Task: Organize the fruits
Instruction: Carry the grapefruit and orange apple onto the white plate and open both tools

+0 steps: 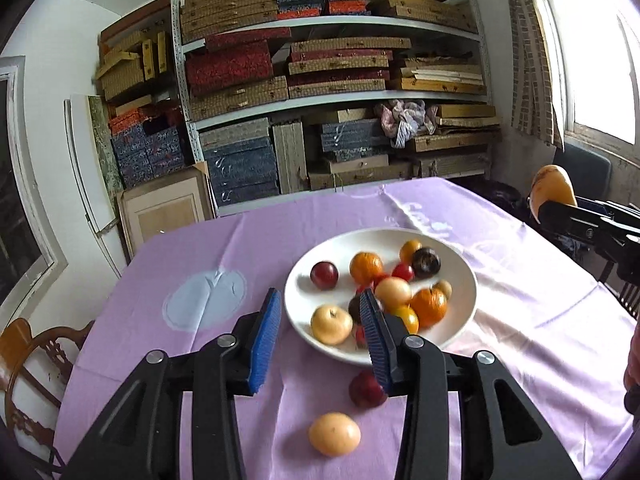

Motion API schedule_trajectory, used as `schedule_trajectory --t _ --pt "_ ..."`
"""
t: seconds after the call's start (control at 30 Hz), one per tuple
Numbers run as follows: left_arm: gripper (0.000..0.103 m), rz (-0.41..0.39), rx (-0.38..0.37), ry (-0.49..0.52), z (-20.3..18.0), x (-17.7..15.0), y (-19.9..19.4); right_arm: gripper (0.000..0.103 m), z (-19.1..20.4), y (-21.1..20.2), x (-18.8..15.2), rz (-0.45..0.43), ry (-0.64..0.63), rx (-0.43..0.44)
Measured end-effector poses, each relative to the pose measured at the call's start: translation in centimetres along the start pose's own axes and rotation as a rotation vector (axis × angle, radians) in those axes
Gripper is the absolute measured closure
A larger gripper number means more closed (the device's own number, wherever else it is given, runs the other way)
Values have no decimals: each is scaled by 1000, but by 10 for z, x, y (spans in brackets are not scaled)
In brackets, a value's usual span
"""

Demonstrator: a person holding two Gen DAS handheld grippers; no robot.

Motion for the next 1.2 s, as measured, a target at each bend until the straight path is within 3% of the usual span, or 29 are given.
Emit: schedule_trajectory --t 0.1,0.17,0.23,0.27,0.33,0.43,0.53,0.6,0.63,0.77,0.87,1.07,1.13,1.2 --pt "62 0 -6 -17 -5 17 19 60 -5 23 20 -8 19 -1" --pt "62 37 -17 -44 -2 10 32 60 -10 45 16 8 72 24" --pt "61 111 -74 -72 3 -13 34 60 -11 60 1 41 109 61" --pt "58 142 -66 -59 7 -30 32 60 -13 64 -7 52 105 60" --pt "37 205 -49 -12 10 -66 32 60 -15 72 -19 79 109 63" --pt "36 287 -23 33 12 -116 36 60 -18 79 -27 103 138 80" --pt "35 324 -22 15 16 -141 48 60 -14 80 -32 103 126 81" --pt "40 354 -65 -20 17 -147 55 60 -9 78 -36 102 120 84" --pt "55 359 -77 -23 18 -150 56 60 -9 78 -36 100 119 84" --pt "57 358 -104 -19 12 -151 57 60 -10 78 -36 101 126 85" --pt "57 283 -77 -43 17 -114 45 60 -13 78 -36 102 132 80" --pt "58 86 -11 -62 28 22 51 60 -18 80 -24 82 92 20" --pt "58 101 -14 -74 22 32 72 60 -16 93 -25 107 75 10" --pt "57 131 1 -76 18 21 95 60 -15 114 -30 145 62 6"
Point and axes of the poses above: each gripper's, at about its wrist camera, not at the fingertips, and y roughly the way its jaws point, z to its left, x to its top, the point moved 10 cm from there along y, roughly the way its jaws point, and after that the axes turned 5 degrees about -y, right-handed, at the moved point
